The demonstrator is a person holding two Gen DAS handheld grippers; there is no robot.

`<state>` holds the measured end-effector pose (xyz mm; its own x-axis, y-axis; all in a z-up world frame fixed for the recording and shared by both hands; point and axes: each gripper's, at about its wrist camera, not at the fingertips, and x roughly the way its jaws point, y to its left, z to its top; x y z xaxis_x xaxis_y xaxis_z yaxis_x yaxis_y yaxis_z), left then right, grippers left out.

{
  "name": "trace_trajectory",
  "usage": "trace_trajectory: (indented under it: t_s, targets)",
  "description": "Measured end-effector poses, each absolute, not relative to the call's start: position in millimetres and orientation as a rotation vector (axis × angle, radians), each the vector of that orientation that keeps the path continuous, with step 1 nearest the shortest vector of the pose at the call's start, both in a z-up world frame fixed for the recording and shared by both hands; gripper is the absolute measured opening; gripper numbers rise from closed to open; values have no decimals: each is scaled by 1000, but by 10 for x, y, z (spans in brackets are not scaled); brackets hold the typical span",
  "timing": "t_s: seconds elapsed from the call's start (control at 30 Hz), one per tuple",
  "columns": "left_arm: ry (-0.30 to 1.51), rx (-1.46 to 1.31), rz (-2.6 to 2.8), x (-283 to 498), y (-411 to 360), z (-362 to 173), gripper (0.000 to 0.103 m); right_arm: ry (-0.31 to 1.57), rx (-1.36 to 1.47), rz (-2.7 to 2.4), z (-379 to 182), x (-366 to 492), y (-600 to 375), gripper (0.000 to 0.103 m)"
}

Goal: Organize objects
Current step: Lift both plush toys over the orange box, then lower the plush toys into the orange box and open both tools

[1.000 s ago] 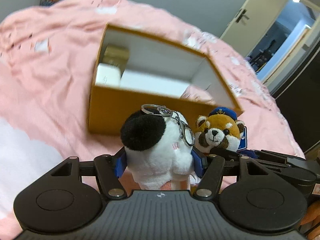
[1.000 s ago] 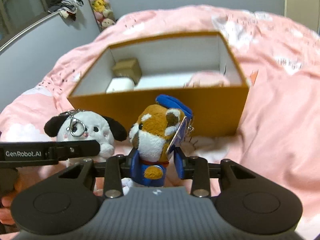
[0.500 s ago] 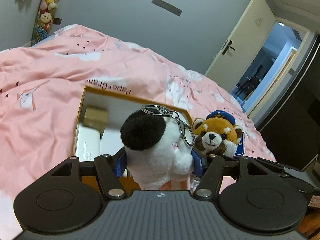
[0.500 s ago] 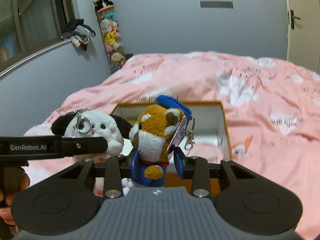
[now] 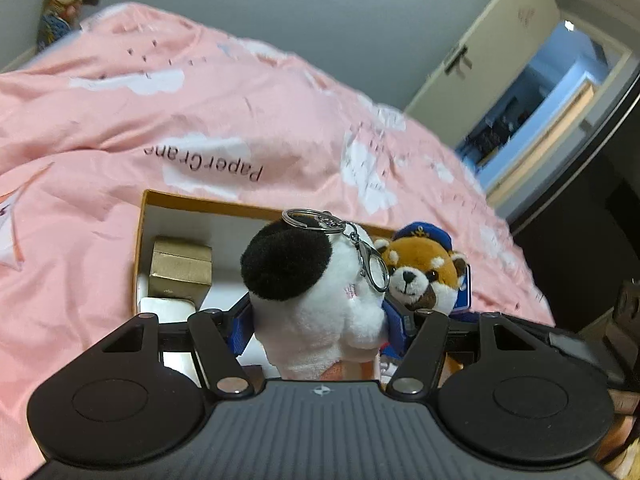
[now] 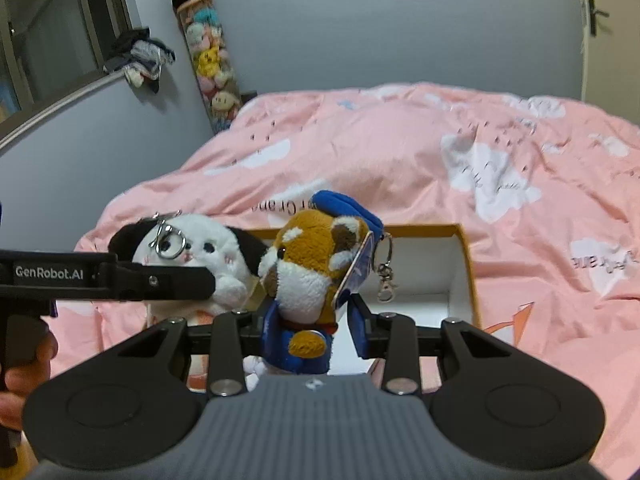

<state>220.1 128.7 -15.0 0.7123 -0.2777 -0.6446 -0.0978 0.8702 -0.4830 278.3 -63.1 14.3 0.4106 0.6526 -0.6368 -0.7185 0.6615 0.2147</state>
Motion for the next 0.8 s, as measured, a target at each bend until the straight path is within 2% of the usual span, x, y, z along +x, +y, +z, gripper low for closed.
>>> trace_trajectory:
  t_s: [0.4,0.6,0.8]
  targets:
    - [1036,-397,-72,2900,1303,-666,73,989,-194,940,-434,3429,-164,38]
    - [1094,-350,-45,3069,1301,-851,73,1031,-263,930,-652,3536,19,38]
    - [1126,-315,-25,3141,1237,-898,78,1081,-302,936,-819,3619,99,40]
